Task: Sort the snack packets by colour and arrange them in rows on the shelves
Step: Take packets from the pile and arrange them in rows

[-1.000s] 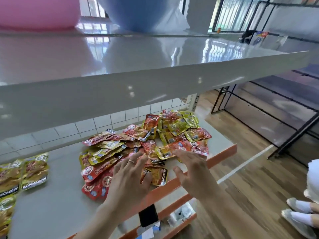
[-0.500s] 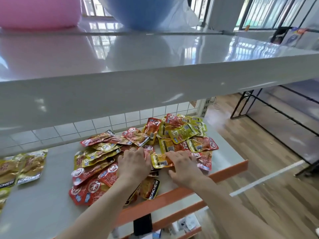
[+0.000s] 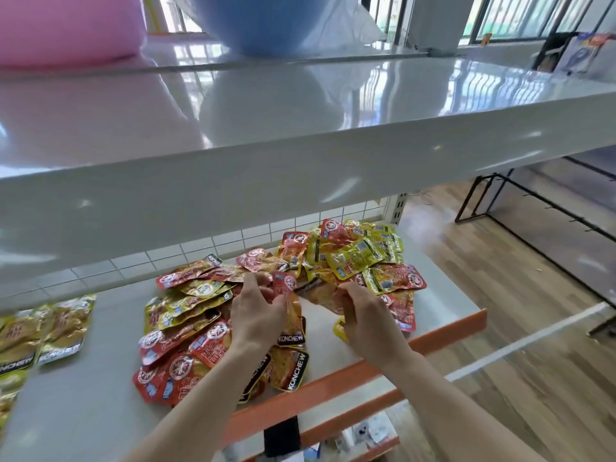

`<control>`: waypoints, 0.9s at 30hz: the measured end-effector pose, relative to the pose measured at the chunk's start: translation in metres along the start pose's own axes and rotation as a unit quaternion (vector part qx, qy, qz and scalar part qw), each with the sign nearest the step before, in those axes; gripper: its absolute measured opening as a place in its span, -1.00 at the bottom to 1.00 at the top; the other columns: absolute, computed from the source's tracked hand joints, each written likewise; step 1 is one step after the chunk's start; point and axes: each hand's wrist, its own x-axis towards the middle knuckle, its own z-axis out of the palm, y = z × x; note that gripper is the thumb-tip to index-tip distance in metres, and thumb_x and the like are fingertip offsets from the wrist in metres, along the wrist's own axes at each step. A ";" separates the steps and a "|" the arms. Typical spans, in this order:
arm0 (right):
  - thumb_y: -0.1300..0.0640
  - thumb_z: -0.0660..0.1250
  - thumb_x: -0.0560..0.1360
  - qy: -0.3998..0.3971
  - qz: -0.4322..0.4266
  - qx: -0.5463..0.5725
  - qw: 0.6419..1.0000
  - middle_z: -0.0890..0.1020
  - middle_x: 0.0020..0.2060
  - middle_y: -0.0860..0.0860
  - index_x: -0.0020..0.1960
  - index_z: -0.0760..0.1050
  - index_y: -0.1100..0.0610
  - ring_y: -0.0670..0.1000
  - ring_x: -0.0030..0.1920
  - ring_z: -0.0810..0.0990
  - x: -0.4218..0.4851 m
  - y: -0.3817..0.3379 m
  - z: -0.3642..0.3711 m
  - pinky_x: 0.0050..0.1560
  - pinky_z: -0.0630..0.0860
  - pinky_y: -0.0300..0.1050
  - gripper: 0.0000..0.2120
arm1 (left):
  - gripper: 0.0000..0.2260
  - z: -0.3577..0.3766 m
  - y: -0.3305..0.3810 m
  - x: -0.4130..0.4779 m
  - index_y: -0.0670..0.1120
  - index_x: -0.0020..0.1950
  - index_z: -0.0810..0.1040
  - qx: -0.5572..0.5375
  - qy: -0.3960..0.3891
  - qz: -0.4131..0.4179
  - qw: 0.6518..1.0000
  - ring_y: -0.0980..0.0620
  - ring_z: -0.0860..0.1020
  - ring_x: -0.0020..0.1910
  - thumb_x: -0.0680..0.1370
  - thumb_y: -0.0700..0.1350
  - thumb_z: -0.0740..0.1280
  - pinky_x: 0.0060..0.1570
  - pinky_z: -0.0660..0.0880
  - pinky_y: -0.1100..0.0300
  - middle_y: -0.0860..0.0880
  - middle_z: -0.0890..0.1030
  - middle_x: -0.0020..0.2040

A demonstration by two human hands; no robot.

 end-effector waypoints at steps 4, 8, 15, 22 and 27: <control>0.32 0.29 0.58 0.032 0.053 0.137 0.989 0.63 -0.20 0.03 0.09 0.47 0.17 -0.03 -0.23 0.61 -0.005 -0.021 -0.008 -0.29 0.56 -0.10 -0.88 | -0.80 -0.020 0.007 -0.013 -0.10 0.21 0.53 -0.114 -0.033 -0.030 0.992 -0.02 0.63 -0.03 0.60 -0.23 0.35 -0.17 0.64 0.14 -0.05 0.62 -0.01; 0.45 0.30 0.53 -0.044 0.179 0.414 0.892 0.64 -0.02 0.11 0.30 0.30 -0.04 0.10 -0.01 0.69 -0.010 -0.053 -0.015 -0.08 0.67 0.08 -0.49 | -0.81 -0.055 -0.002 -0.034 -0.08 0.16 0.61 -0.227 -0.046 -0.091 0.969 -0.01 0.68 -0.04 0.62 -0.28 0.28 -0.08 0.60 0.10 -0.05 0.71 -0.03; 0.33 0.42 0.39 -0.157 0.254 0.578 0.759 0.69 0.00 0.17 0.32 0.36 -0.10 0.12 -0.09 0.71 -0.006 -0.104 0.014 -0.21 0.65 0.04 -0.40 | -0.75 -0.117 -0.040 -0.071 -0.08 0.14 0.58 -0.360 0.011 -0.175 0.916 -0.04 0.71 -0.11 0.62 -0.34 0.21 -0.21 0.62 0.04 -0.10 0.72 -0.04; 0.24 0.48 0.45 -0.212 0.163 0.413 0.871 0.71 -0.23 0.03 0.04 0.51 0.12 -0.04 -0.22 0.69 -0.011 -0.164 0.043 -0.29 0.55 -0.29 -0.77 | -0.73 -0.173 -0.083 -0.099 -0.05 0.08 0.57 -0.360 0.053 -0.198 0.910 -0.03 0.70 -0.24 0.63 -0.35 0.17 -0.27 0.62 0.07 -0.08 0.72 -0.20; 0.17 0.54 0.39 -0.246 0.163 0.419 0.859 0.66 -0.04 0.08 0.16 0.51 0.02 -0.09 -0.15 0.69 -0.015 -0.207 0.066 -0.26 0.60 -0.23 -0.61 | -0.74 -0.223 -0.114 -0.113 -0.09 0.07 0.55 -0.377 0.077 -0.221 0.896 -0.09 0.70 -0.22 0.64 -0.36 0.13 -0.20 0.64 -0.05 -0.12 0.72 -0.18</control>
